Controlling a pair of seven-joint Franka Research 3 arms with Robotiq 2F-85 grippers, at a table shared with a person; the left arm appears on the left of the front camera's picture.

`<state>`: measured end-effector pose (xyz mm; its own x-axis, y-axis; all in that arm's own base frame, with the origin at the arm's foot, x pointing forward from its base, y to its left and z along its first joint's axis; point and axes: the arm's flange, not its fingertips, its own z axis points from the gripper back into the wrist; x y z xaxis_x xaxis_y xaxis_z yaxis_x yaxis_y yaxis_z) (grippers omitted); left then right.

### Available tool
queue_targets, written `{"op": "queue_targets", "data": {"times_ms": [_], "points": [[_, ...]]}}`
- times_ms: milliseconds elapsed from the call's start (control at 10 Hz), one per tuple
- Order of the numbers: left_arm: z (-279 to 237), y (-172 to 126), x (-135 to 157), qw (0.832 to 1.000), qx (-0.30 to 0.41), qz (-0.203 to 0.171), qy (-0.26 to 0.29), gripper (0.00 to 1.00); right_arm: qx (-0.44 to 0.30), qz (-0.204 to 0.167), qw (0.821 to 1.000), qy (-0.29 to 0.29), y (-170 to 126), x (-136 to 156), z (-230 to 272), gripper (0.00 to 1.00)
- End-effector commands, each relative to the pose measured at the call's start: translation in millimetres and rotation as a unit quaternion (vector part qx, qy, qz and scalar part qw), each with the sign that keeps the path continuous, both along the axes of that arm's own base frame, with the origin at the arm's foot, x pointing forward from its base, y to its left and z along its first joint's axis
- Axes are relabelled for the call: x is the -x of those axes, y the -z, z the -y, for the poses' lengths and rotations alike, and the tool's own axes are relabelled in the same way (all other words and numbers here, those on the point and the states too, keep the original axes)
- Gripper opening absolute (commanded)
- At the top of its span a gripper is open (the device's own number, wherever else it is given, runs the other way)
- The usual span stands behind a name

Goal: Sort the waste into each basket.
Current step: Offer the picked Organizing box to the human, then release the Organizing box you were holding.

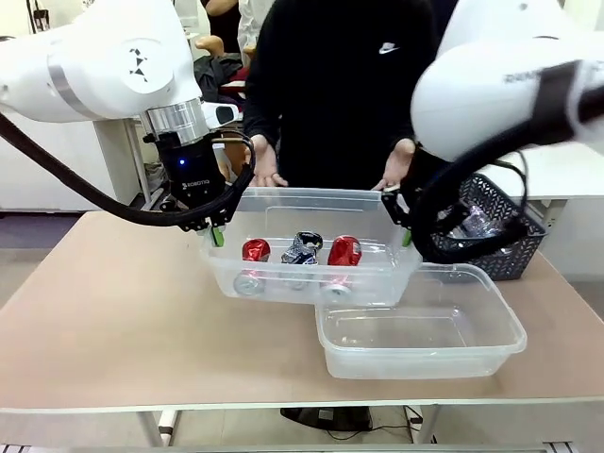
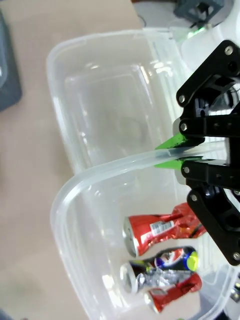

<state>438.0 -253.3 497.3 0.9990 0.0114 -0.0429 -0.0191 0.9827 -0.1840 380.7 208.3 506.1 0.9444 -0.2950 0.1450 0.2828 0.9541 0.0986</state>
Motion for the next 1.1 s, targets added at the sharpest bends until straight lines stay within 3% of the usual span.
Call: {"op": "queue_targets", "data": {"times_ms": [0,100,300,400,500,1000], "points": [[-1.9,-7.9,-62.6,0.998,-0.009,0.019,-0.054,0.06,-0.002,-0.022,0.999,-0.023,-16.0,-81.7,-3.3,0.06],[-8.9,-6.2,-88.4,0.995,-0.022,0.044,-0.084,0.06,0.0,-0.023,0.999,-0.027,-16.5,-116.1,-4.1,0.06],[-17.6,-4.7,-128.7,0.995,-0.011,0.041,-0.092,0.06,-0.015,-0.054,0.998,-0.041,-11.5,-151.5,-13.5,0.06],[-16.7,-4.0,-133.4,0.995,-0.003,0.037,-0.09,0.06,-0.017,-0.051,0.998,-0.039,-5.9,-151.9,-18.6,0.06],[-20.1,2.9,-111.1,0.998,0.002,0.034,-0.056,0.06,-0.022,-0.024,0.999,-0.029,4.9,-143.3,-7.5,0.06],[-20.1,2.9,-111.1,0.998,0.002,0.034,-0.056,0.06,-0.022,-0.024,0.999,-0.029,4.9,-143.3,-7.5,0.06]]}}
